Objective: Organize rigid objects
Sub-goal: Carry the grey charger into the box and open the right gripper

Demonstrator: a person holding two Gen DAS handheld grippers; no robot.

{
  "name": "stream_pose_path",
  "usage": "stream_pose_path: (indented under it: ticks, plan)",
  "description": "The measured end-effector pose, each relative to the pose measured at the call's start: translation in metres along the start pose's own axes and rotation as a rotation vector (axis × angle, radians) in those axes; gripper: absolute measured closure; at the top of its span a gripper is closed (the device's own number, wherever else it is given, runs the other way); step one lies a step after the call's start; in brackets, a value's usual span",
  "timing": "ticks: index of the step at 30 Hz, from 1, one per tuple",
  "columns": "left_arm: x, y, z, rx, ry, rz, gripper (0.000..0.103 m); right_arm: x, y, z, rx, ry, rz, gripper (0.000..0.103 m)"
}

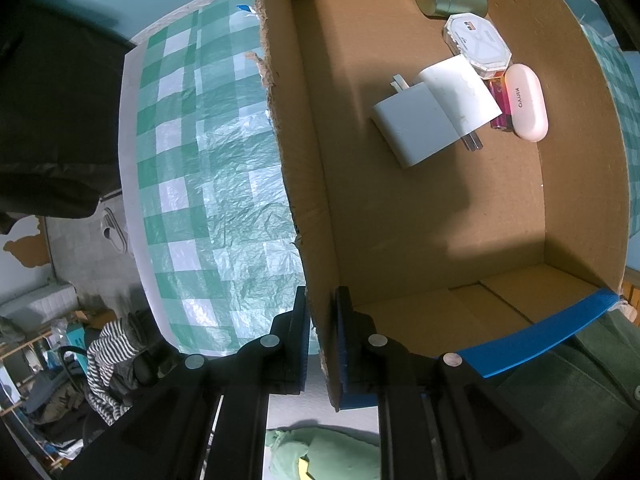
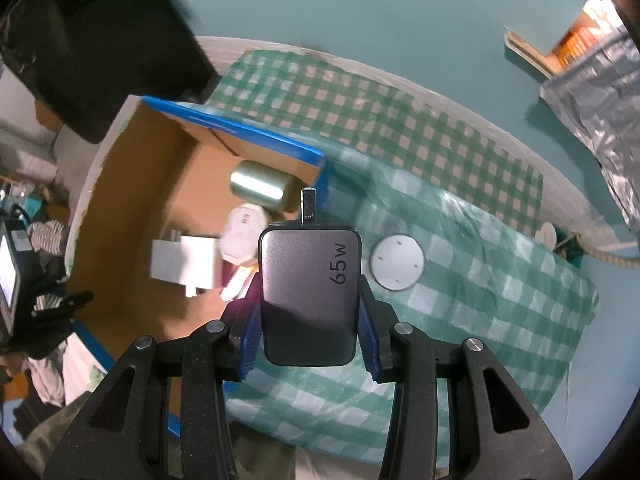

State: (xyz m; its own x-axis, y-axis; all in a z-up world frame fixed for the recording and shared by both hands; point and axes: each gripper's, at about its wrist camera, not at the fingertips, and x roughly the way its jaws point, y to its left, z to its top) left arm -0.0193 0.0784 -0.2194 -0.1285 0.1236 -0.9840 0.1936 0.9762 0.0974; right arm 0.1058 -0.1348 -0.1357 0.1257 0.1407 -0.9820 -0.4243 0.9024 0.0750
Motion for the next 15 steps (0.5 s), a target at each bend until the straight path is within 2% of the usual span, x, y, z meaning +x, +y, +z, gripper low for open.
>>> stream_pose_path:
  ticks: [8,15]
  plan:
    - [0.0,0.0,0.0,-0.002,-0.001,0.0,0.09,0.004,0.033,0.013,-0.083,0.002,0.023,0.063]
    - [0.0,0.001,0.0,-0.006,-0.001,-0.001,0.09,0.026,0.054,0.02,-0.132,0.036,0.026,0.063]
